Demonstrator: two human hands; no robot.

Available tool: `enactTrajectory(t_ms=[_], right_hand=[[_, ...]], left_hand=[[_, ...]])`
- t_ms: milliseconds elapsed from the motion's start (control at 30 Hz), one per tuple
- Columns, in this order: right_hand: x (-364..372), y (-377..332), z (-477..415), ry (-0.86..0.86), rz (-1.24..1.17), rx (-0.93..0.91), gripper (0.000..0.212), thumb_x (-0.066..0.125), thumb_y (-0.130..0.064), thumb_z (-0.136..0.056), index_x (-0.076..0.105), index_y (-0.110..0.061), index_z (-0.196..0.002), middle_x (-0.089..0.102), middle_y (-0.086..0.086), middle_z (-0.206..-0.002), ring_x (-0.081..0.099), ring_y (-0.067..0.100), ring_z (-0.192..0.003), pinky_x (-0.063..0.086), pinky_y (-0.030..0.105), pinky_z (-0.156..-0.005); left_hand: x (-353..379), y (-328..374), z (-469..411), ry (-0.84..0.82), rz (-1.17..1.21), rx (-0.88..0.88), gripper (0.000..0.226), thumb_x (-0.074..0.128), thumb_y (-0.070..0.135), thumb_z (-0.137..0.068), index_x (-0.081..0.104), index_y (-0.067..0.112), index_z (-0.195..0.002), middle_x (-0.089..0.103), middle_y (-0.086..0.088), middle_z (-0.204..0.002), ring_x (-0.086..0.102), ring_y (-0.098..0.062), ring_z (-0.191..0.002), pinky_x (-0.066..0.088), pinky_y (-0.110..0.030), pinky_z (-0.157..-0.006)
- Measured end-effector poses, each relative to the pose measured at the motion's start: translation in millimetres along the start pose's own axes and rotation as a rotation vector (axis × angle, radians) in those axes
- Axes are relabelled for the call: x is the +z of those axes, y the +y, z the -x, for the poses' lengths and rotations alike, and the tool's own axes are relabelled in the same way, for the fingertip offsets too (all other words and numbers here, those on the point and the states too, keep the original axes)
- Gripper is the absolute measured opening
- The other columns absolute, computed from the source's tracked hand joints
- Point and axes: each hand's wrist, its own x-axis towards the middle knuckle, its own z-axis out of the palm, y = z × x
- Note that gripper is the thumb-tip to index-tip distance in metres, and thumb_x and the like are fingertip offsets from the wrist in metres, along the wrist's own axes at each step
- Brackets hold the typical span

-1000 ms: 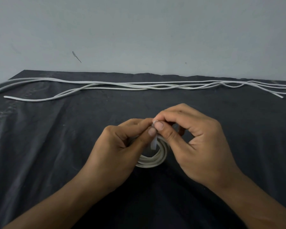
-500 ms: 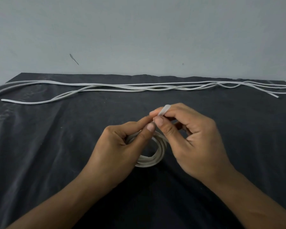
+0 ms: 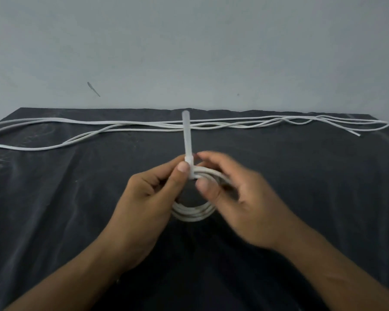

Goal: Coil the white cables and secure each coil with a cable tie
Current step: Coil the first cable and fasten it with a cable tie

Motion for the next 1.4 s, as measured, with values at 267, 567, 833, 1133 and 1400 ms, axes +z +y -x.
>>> enactTrajectory(t_ms=[267, 567, 833, 1133, 1400], right_hand=[[1, 15, -1, 0.087, 0.052, 0.126, 0.014, 0.041, -0.030, -0.105, 0.043, -0.024, -0.117, 0.061, 0.006, -0.077, 0.059, 0.022, -0.067, 0.049, 0.041, -0.064], [-115, 68, 17, 0.419, 0.372, 0.345, 0.017, 0.056, -0.017, -0.100, 0.070, -0.021, -0.109, 0.067, 0.016, -0.096, 0.064, 0.021, -0.071, 0.049, 0.029, -0.073], [-208, 116, 89, 0.696, 0.506, 0.685, 0.018, 0.072, -0.023, -0.089, 0.066, -0.018, -0.106, 0.072, 0.002, -0.078, 0.067, 0.003, -0.059, 0.052, 0.019, -0.064], [-239, 133, 115, 0.638, 0.608, 0.881, 0.028, 0.064, -0.012, -0.092, 0.070, -0.007, -0.118, 0.070, 0.011, -0.123, 0.064, 0.026, -0.117, 0.042, 0.030, -0.103], [-216, 103, 92, 0.628, 0.680, 0.768, 0.027, 0.061, -0.020, -0.092, 0.068, -0.018, -0.118, 0.068, 0.007, -0.125, 0.062, 0.030, -0.117, 0.041, 0.043, -0.109]], left_hand=[[-14, -13, 1, -0.011, -0.154, -0.050, 0.039, 0.062, 0.032, -0.082, 0.067, 0.021, -0.119, 0.074, 0.004, -0.114, 0.065, -0.013, -0.114, 0.045, -0.037, -0.104], [-12, -20, 6, -0.058, -0.521, 0.122, 0.033, 0.054, 0.037, -0.084, 0.070, 0.030, -0.112, 0.066, 0.028, -0.113, 0.060, 0.013, -0.103, 0.038, 0.003, -0.083], [-21, -43, -2, -0.103, -0.579, 0.225, 0.025, 0.055, 0.038, -0.089, 0.067, 0.047, -0.110, 0.066, 0.019, -0.119, 0.062, 0.004, -0.107, 0.044, -0.014, -0.095], [-21, -39, -1, -0.114, -0.619, 0.253, 0.026, 0.055, 0.036, -0.086, 0.067, 0.048, -0.106, 0.065, 0.024, -0.116, 0.062, 0.011, -0.099, 0.043, -0.006, -0.090], [-22, -31, -3, -0.113, -0.661, 0.217, 0.026, 0.056, 0.043, -0.082, 0.067, 0.046, -0.106, 0.065, 0.021, -0.118, 0.065, 0.005, -0.094, 0.047, -0.017, -0.090]])
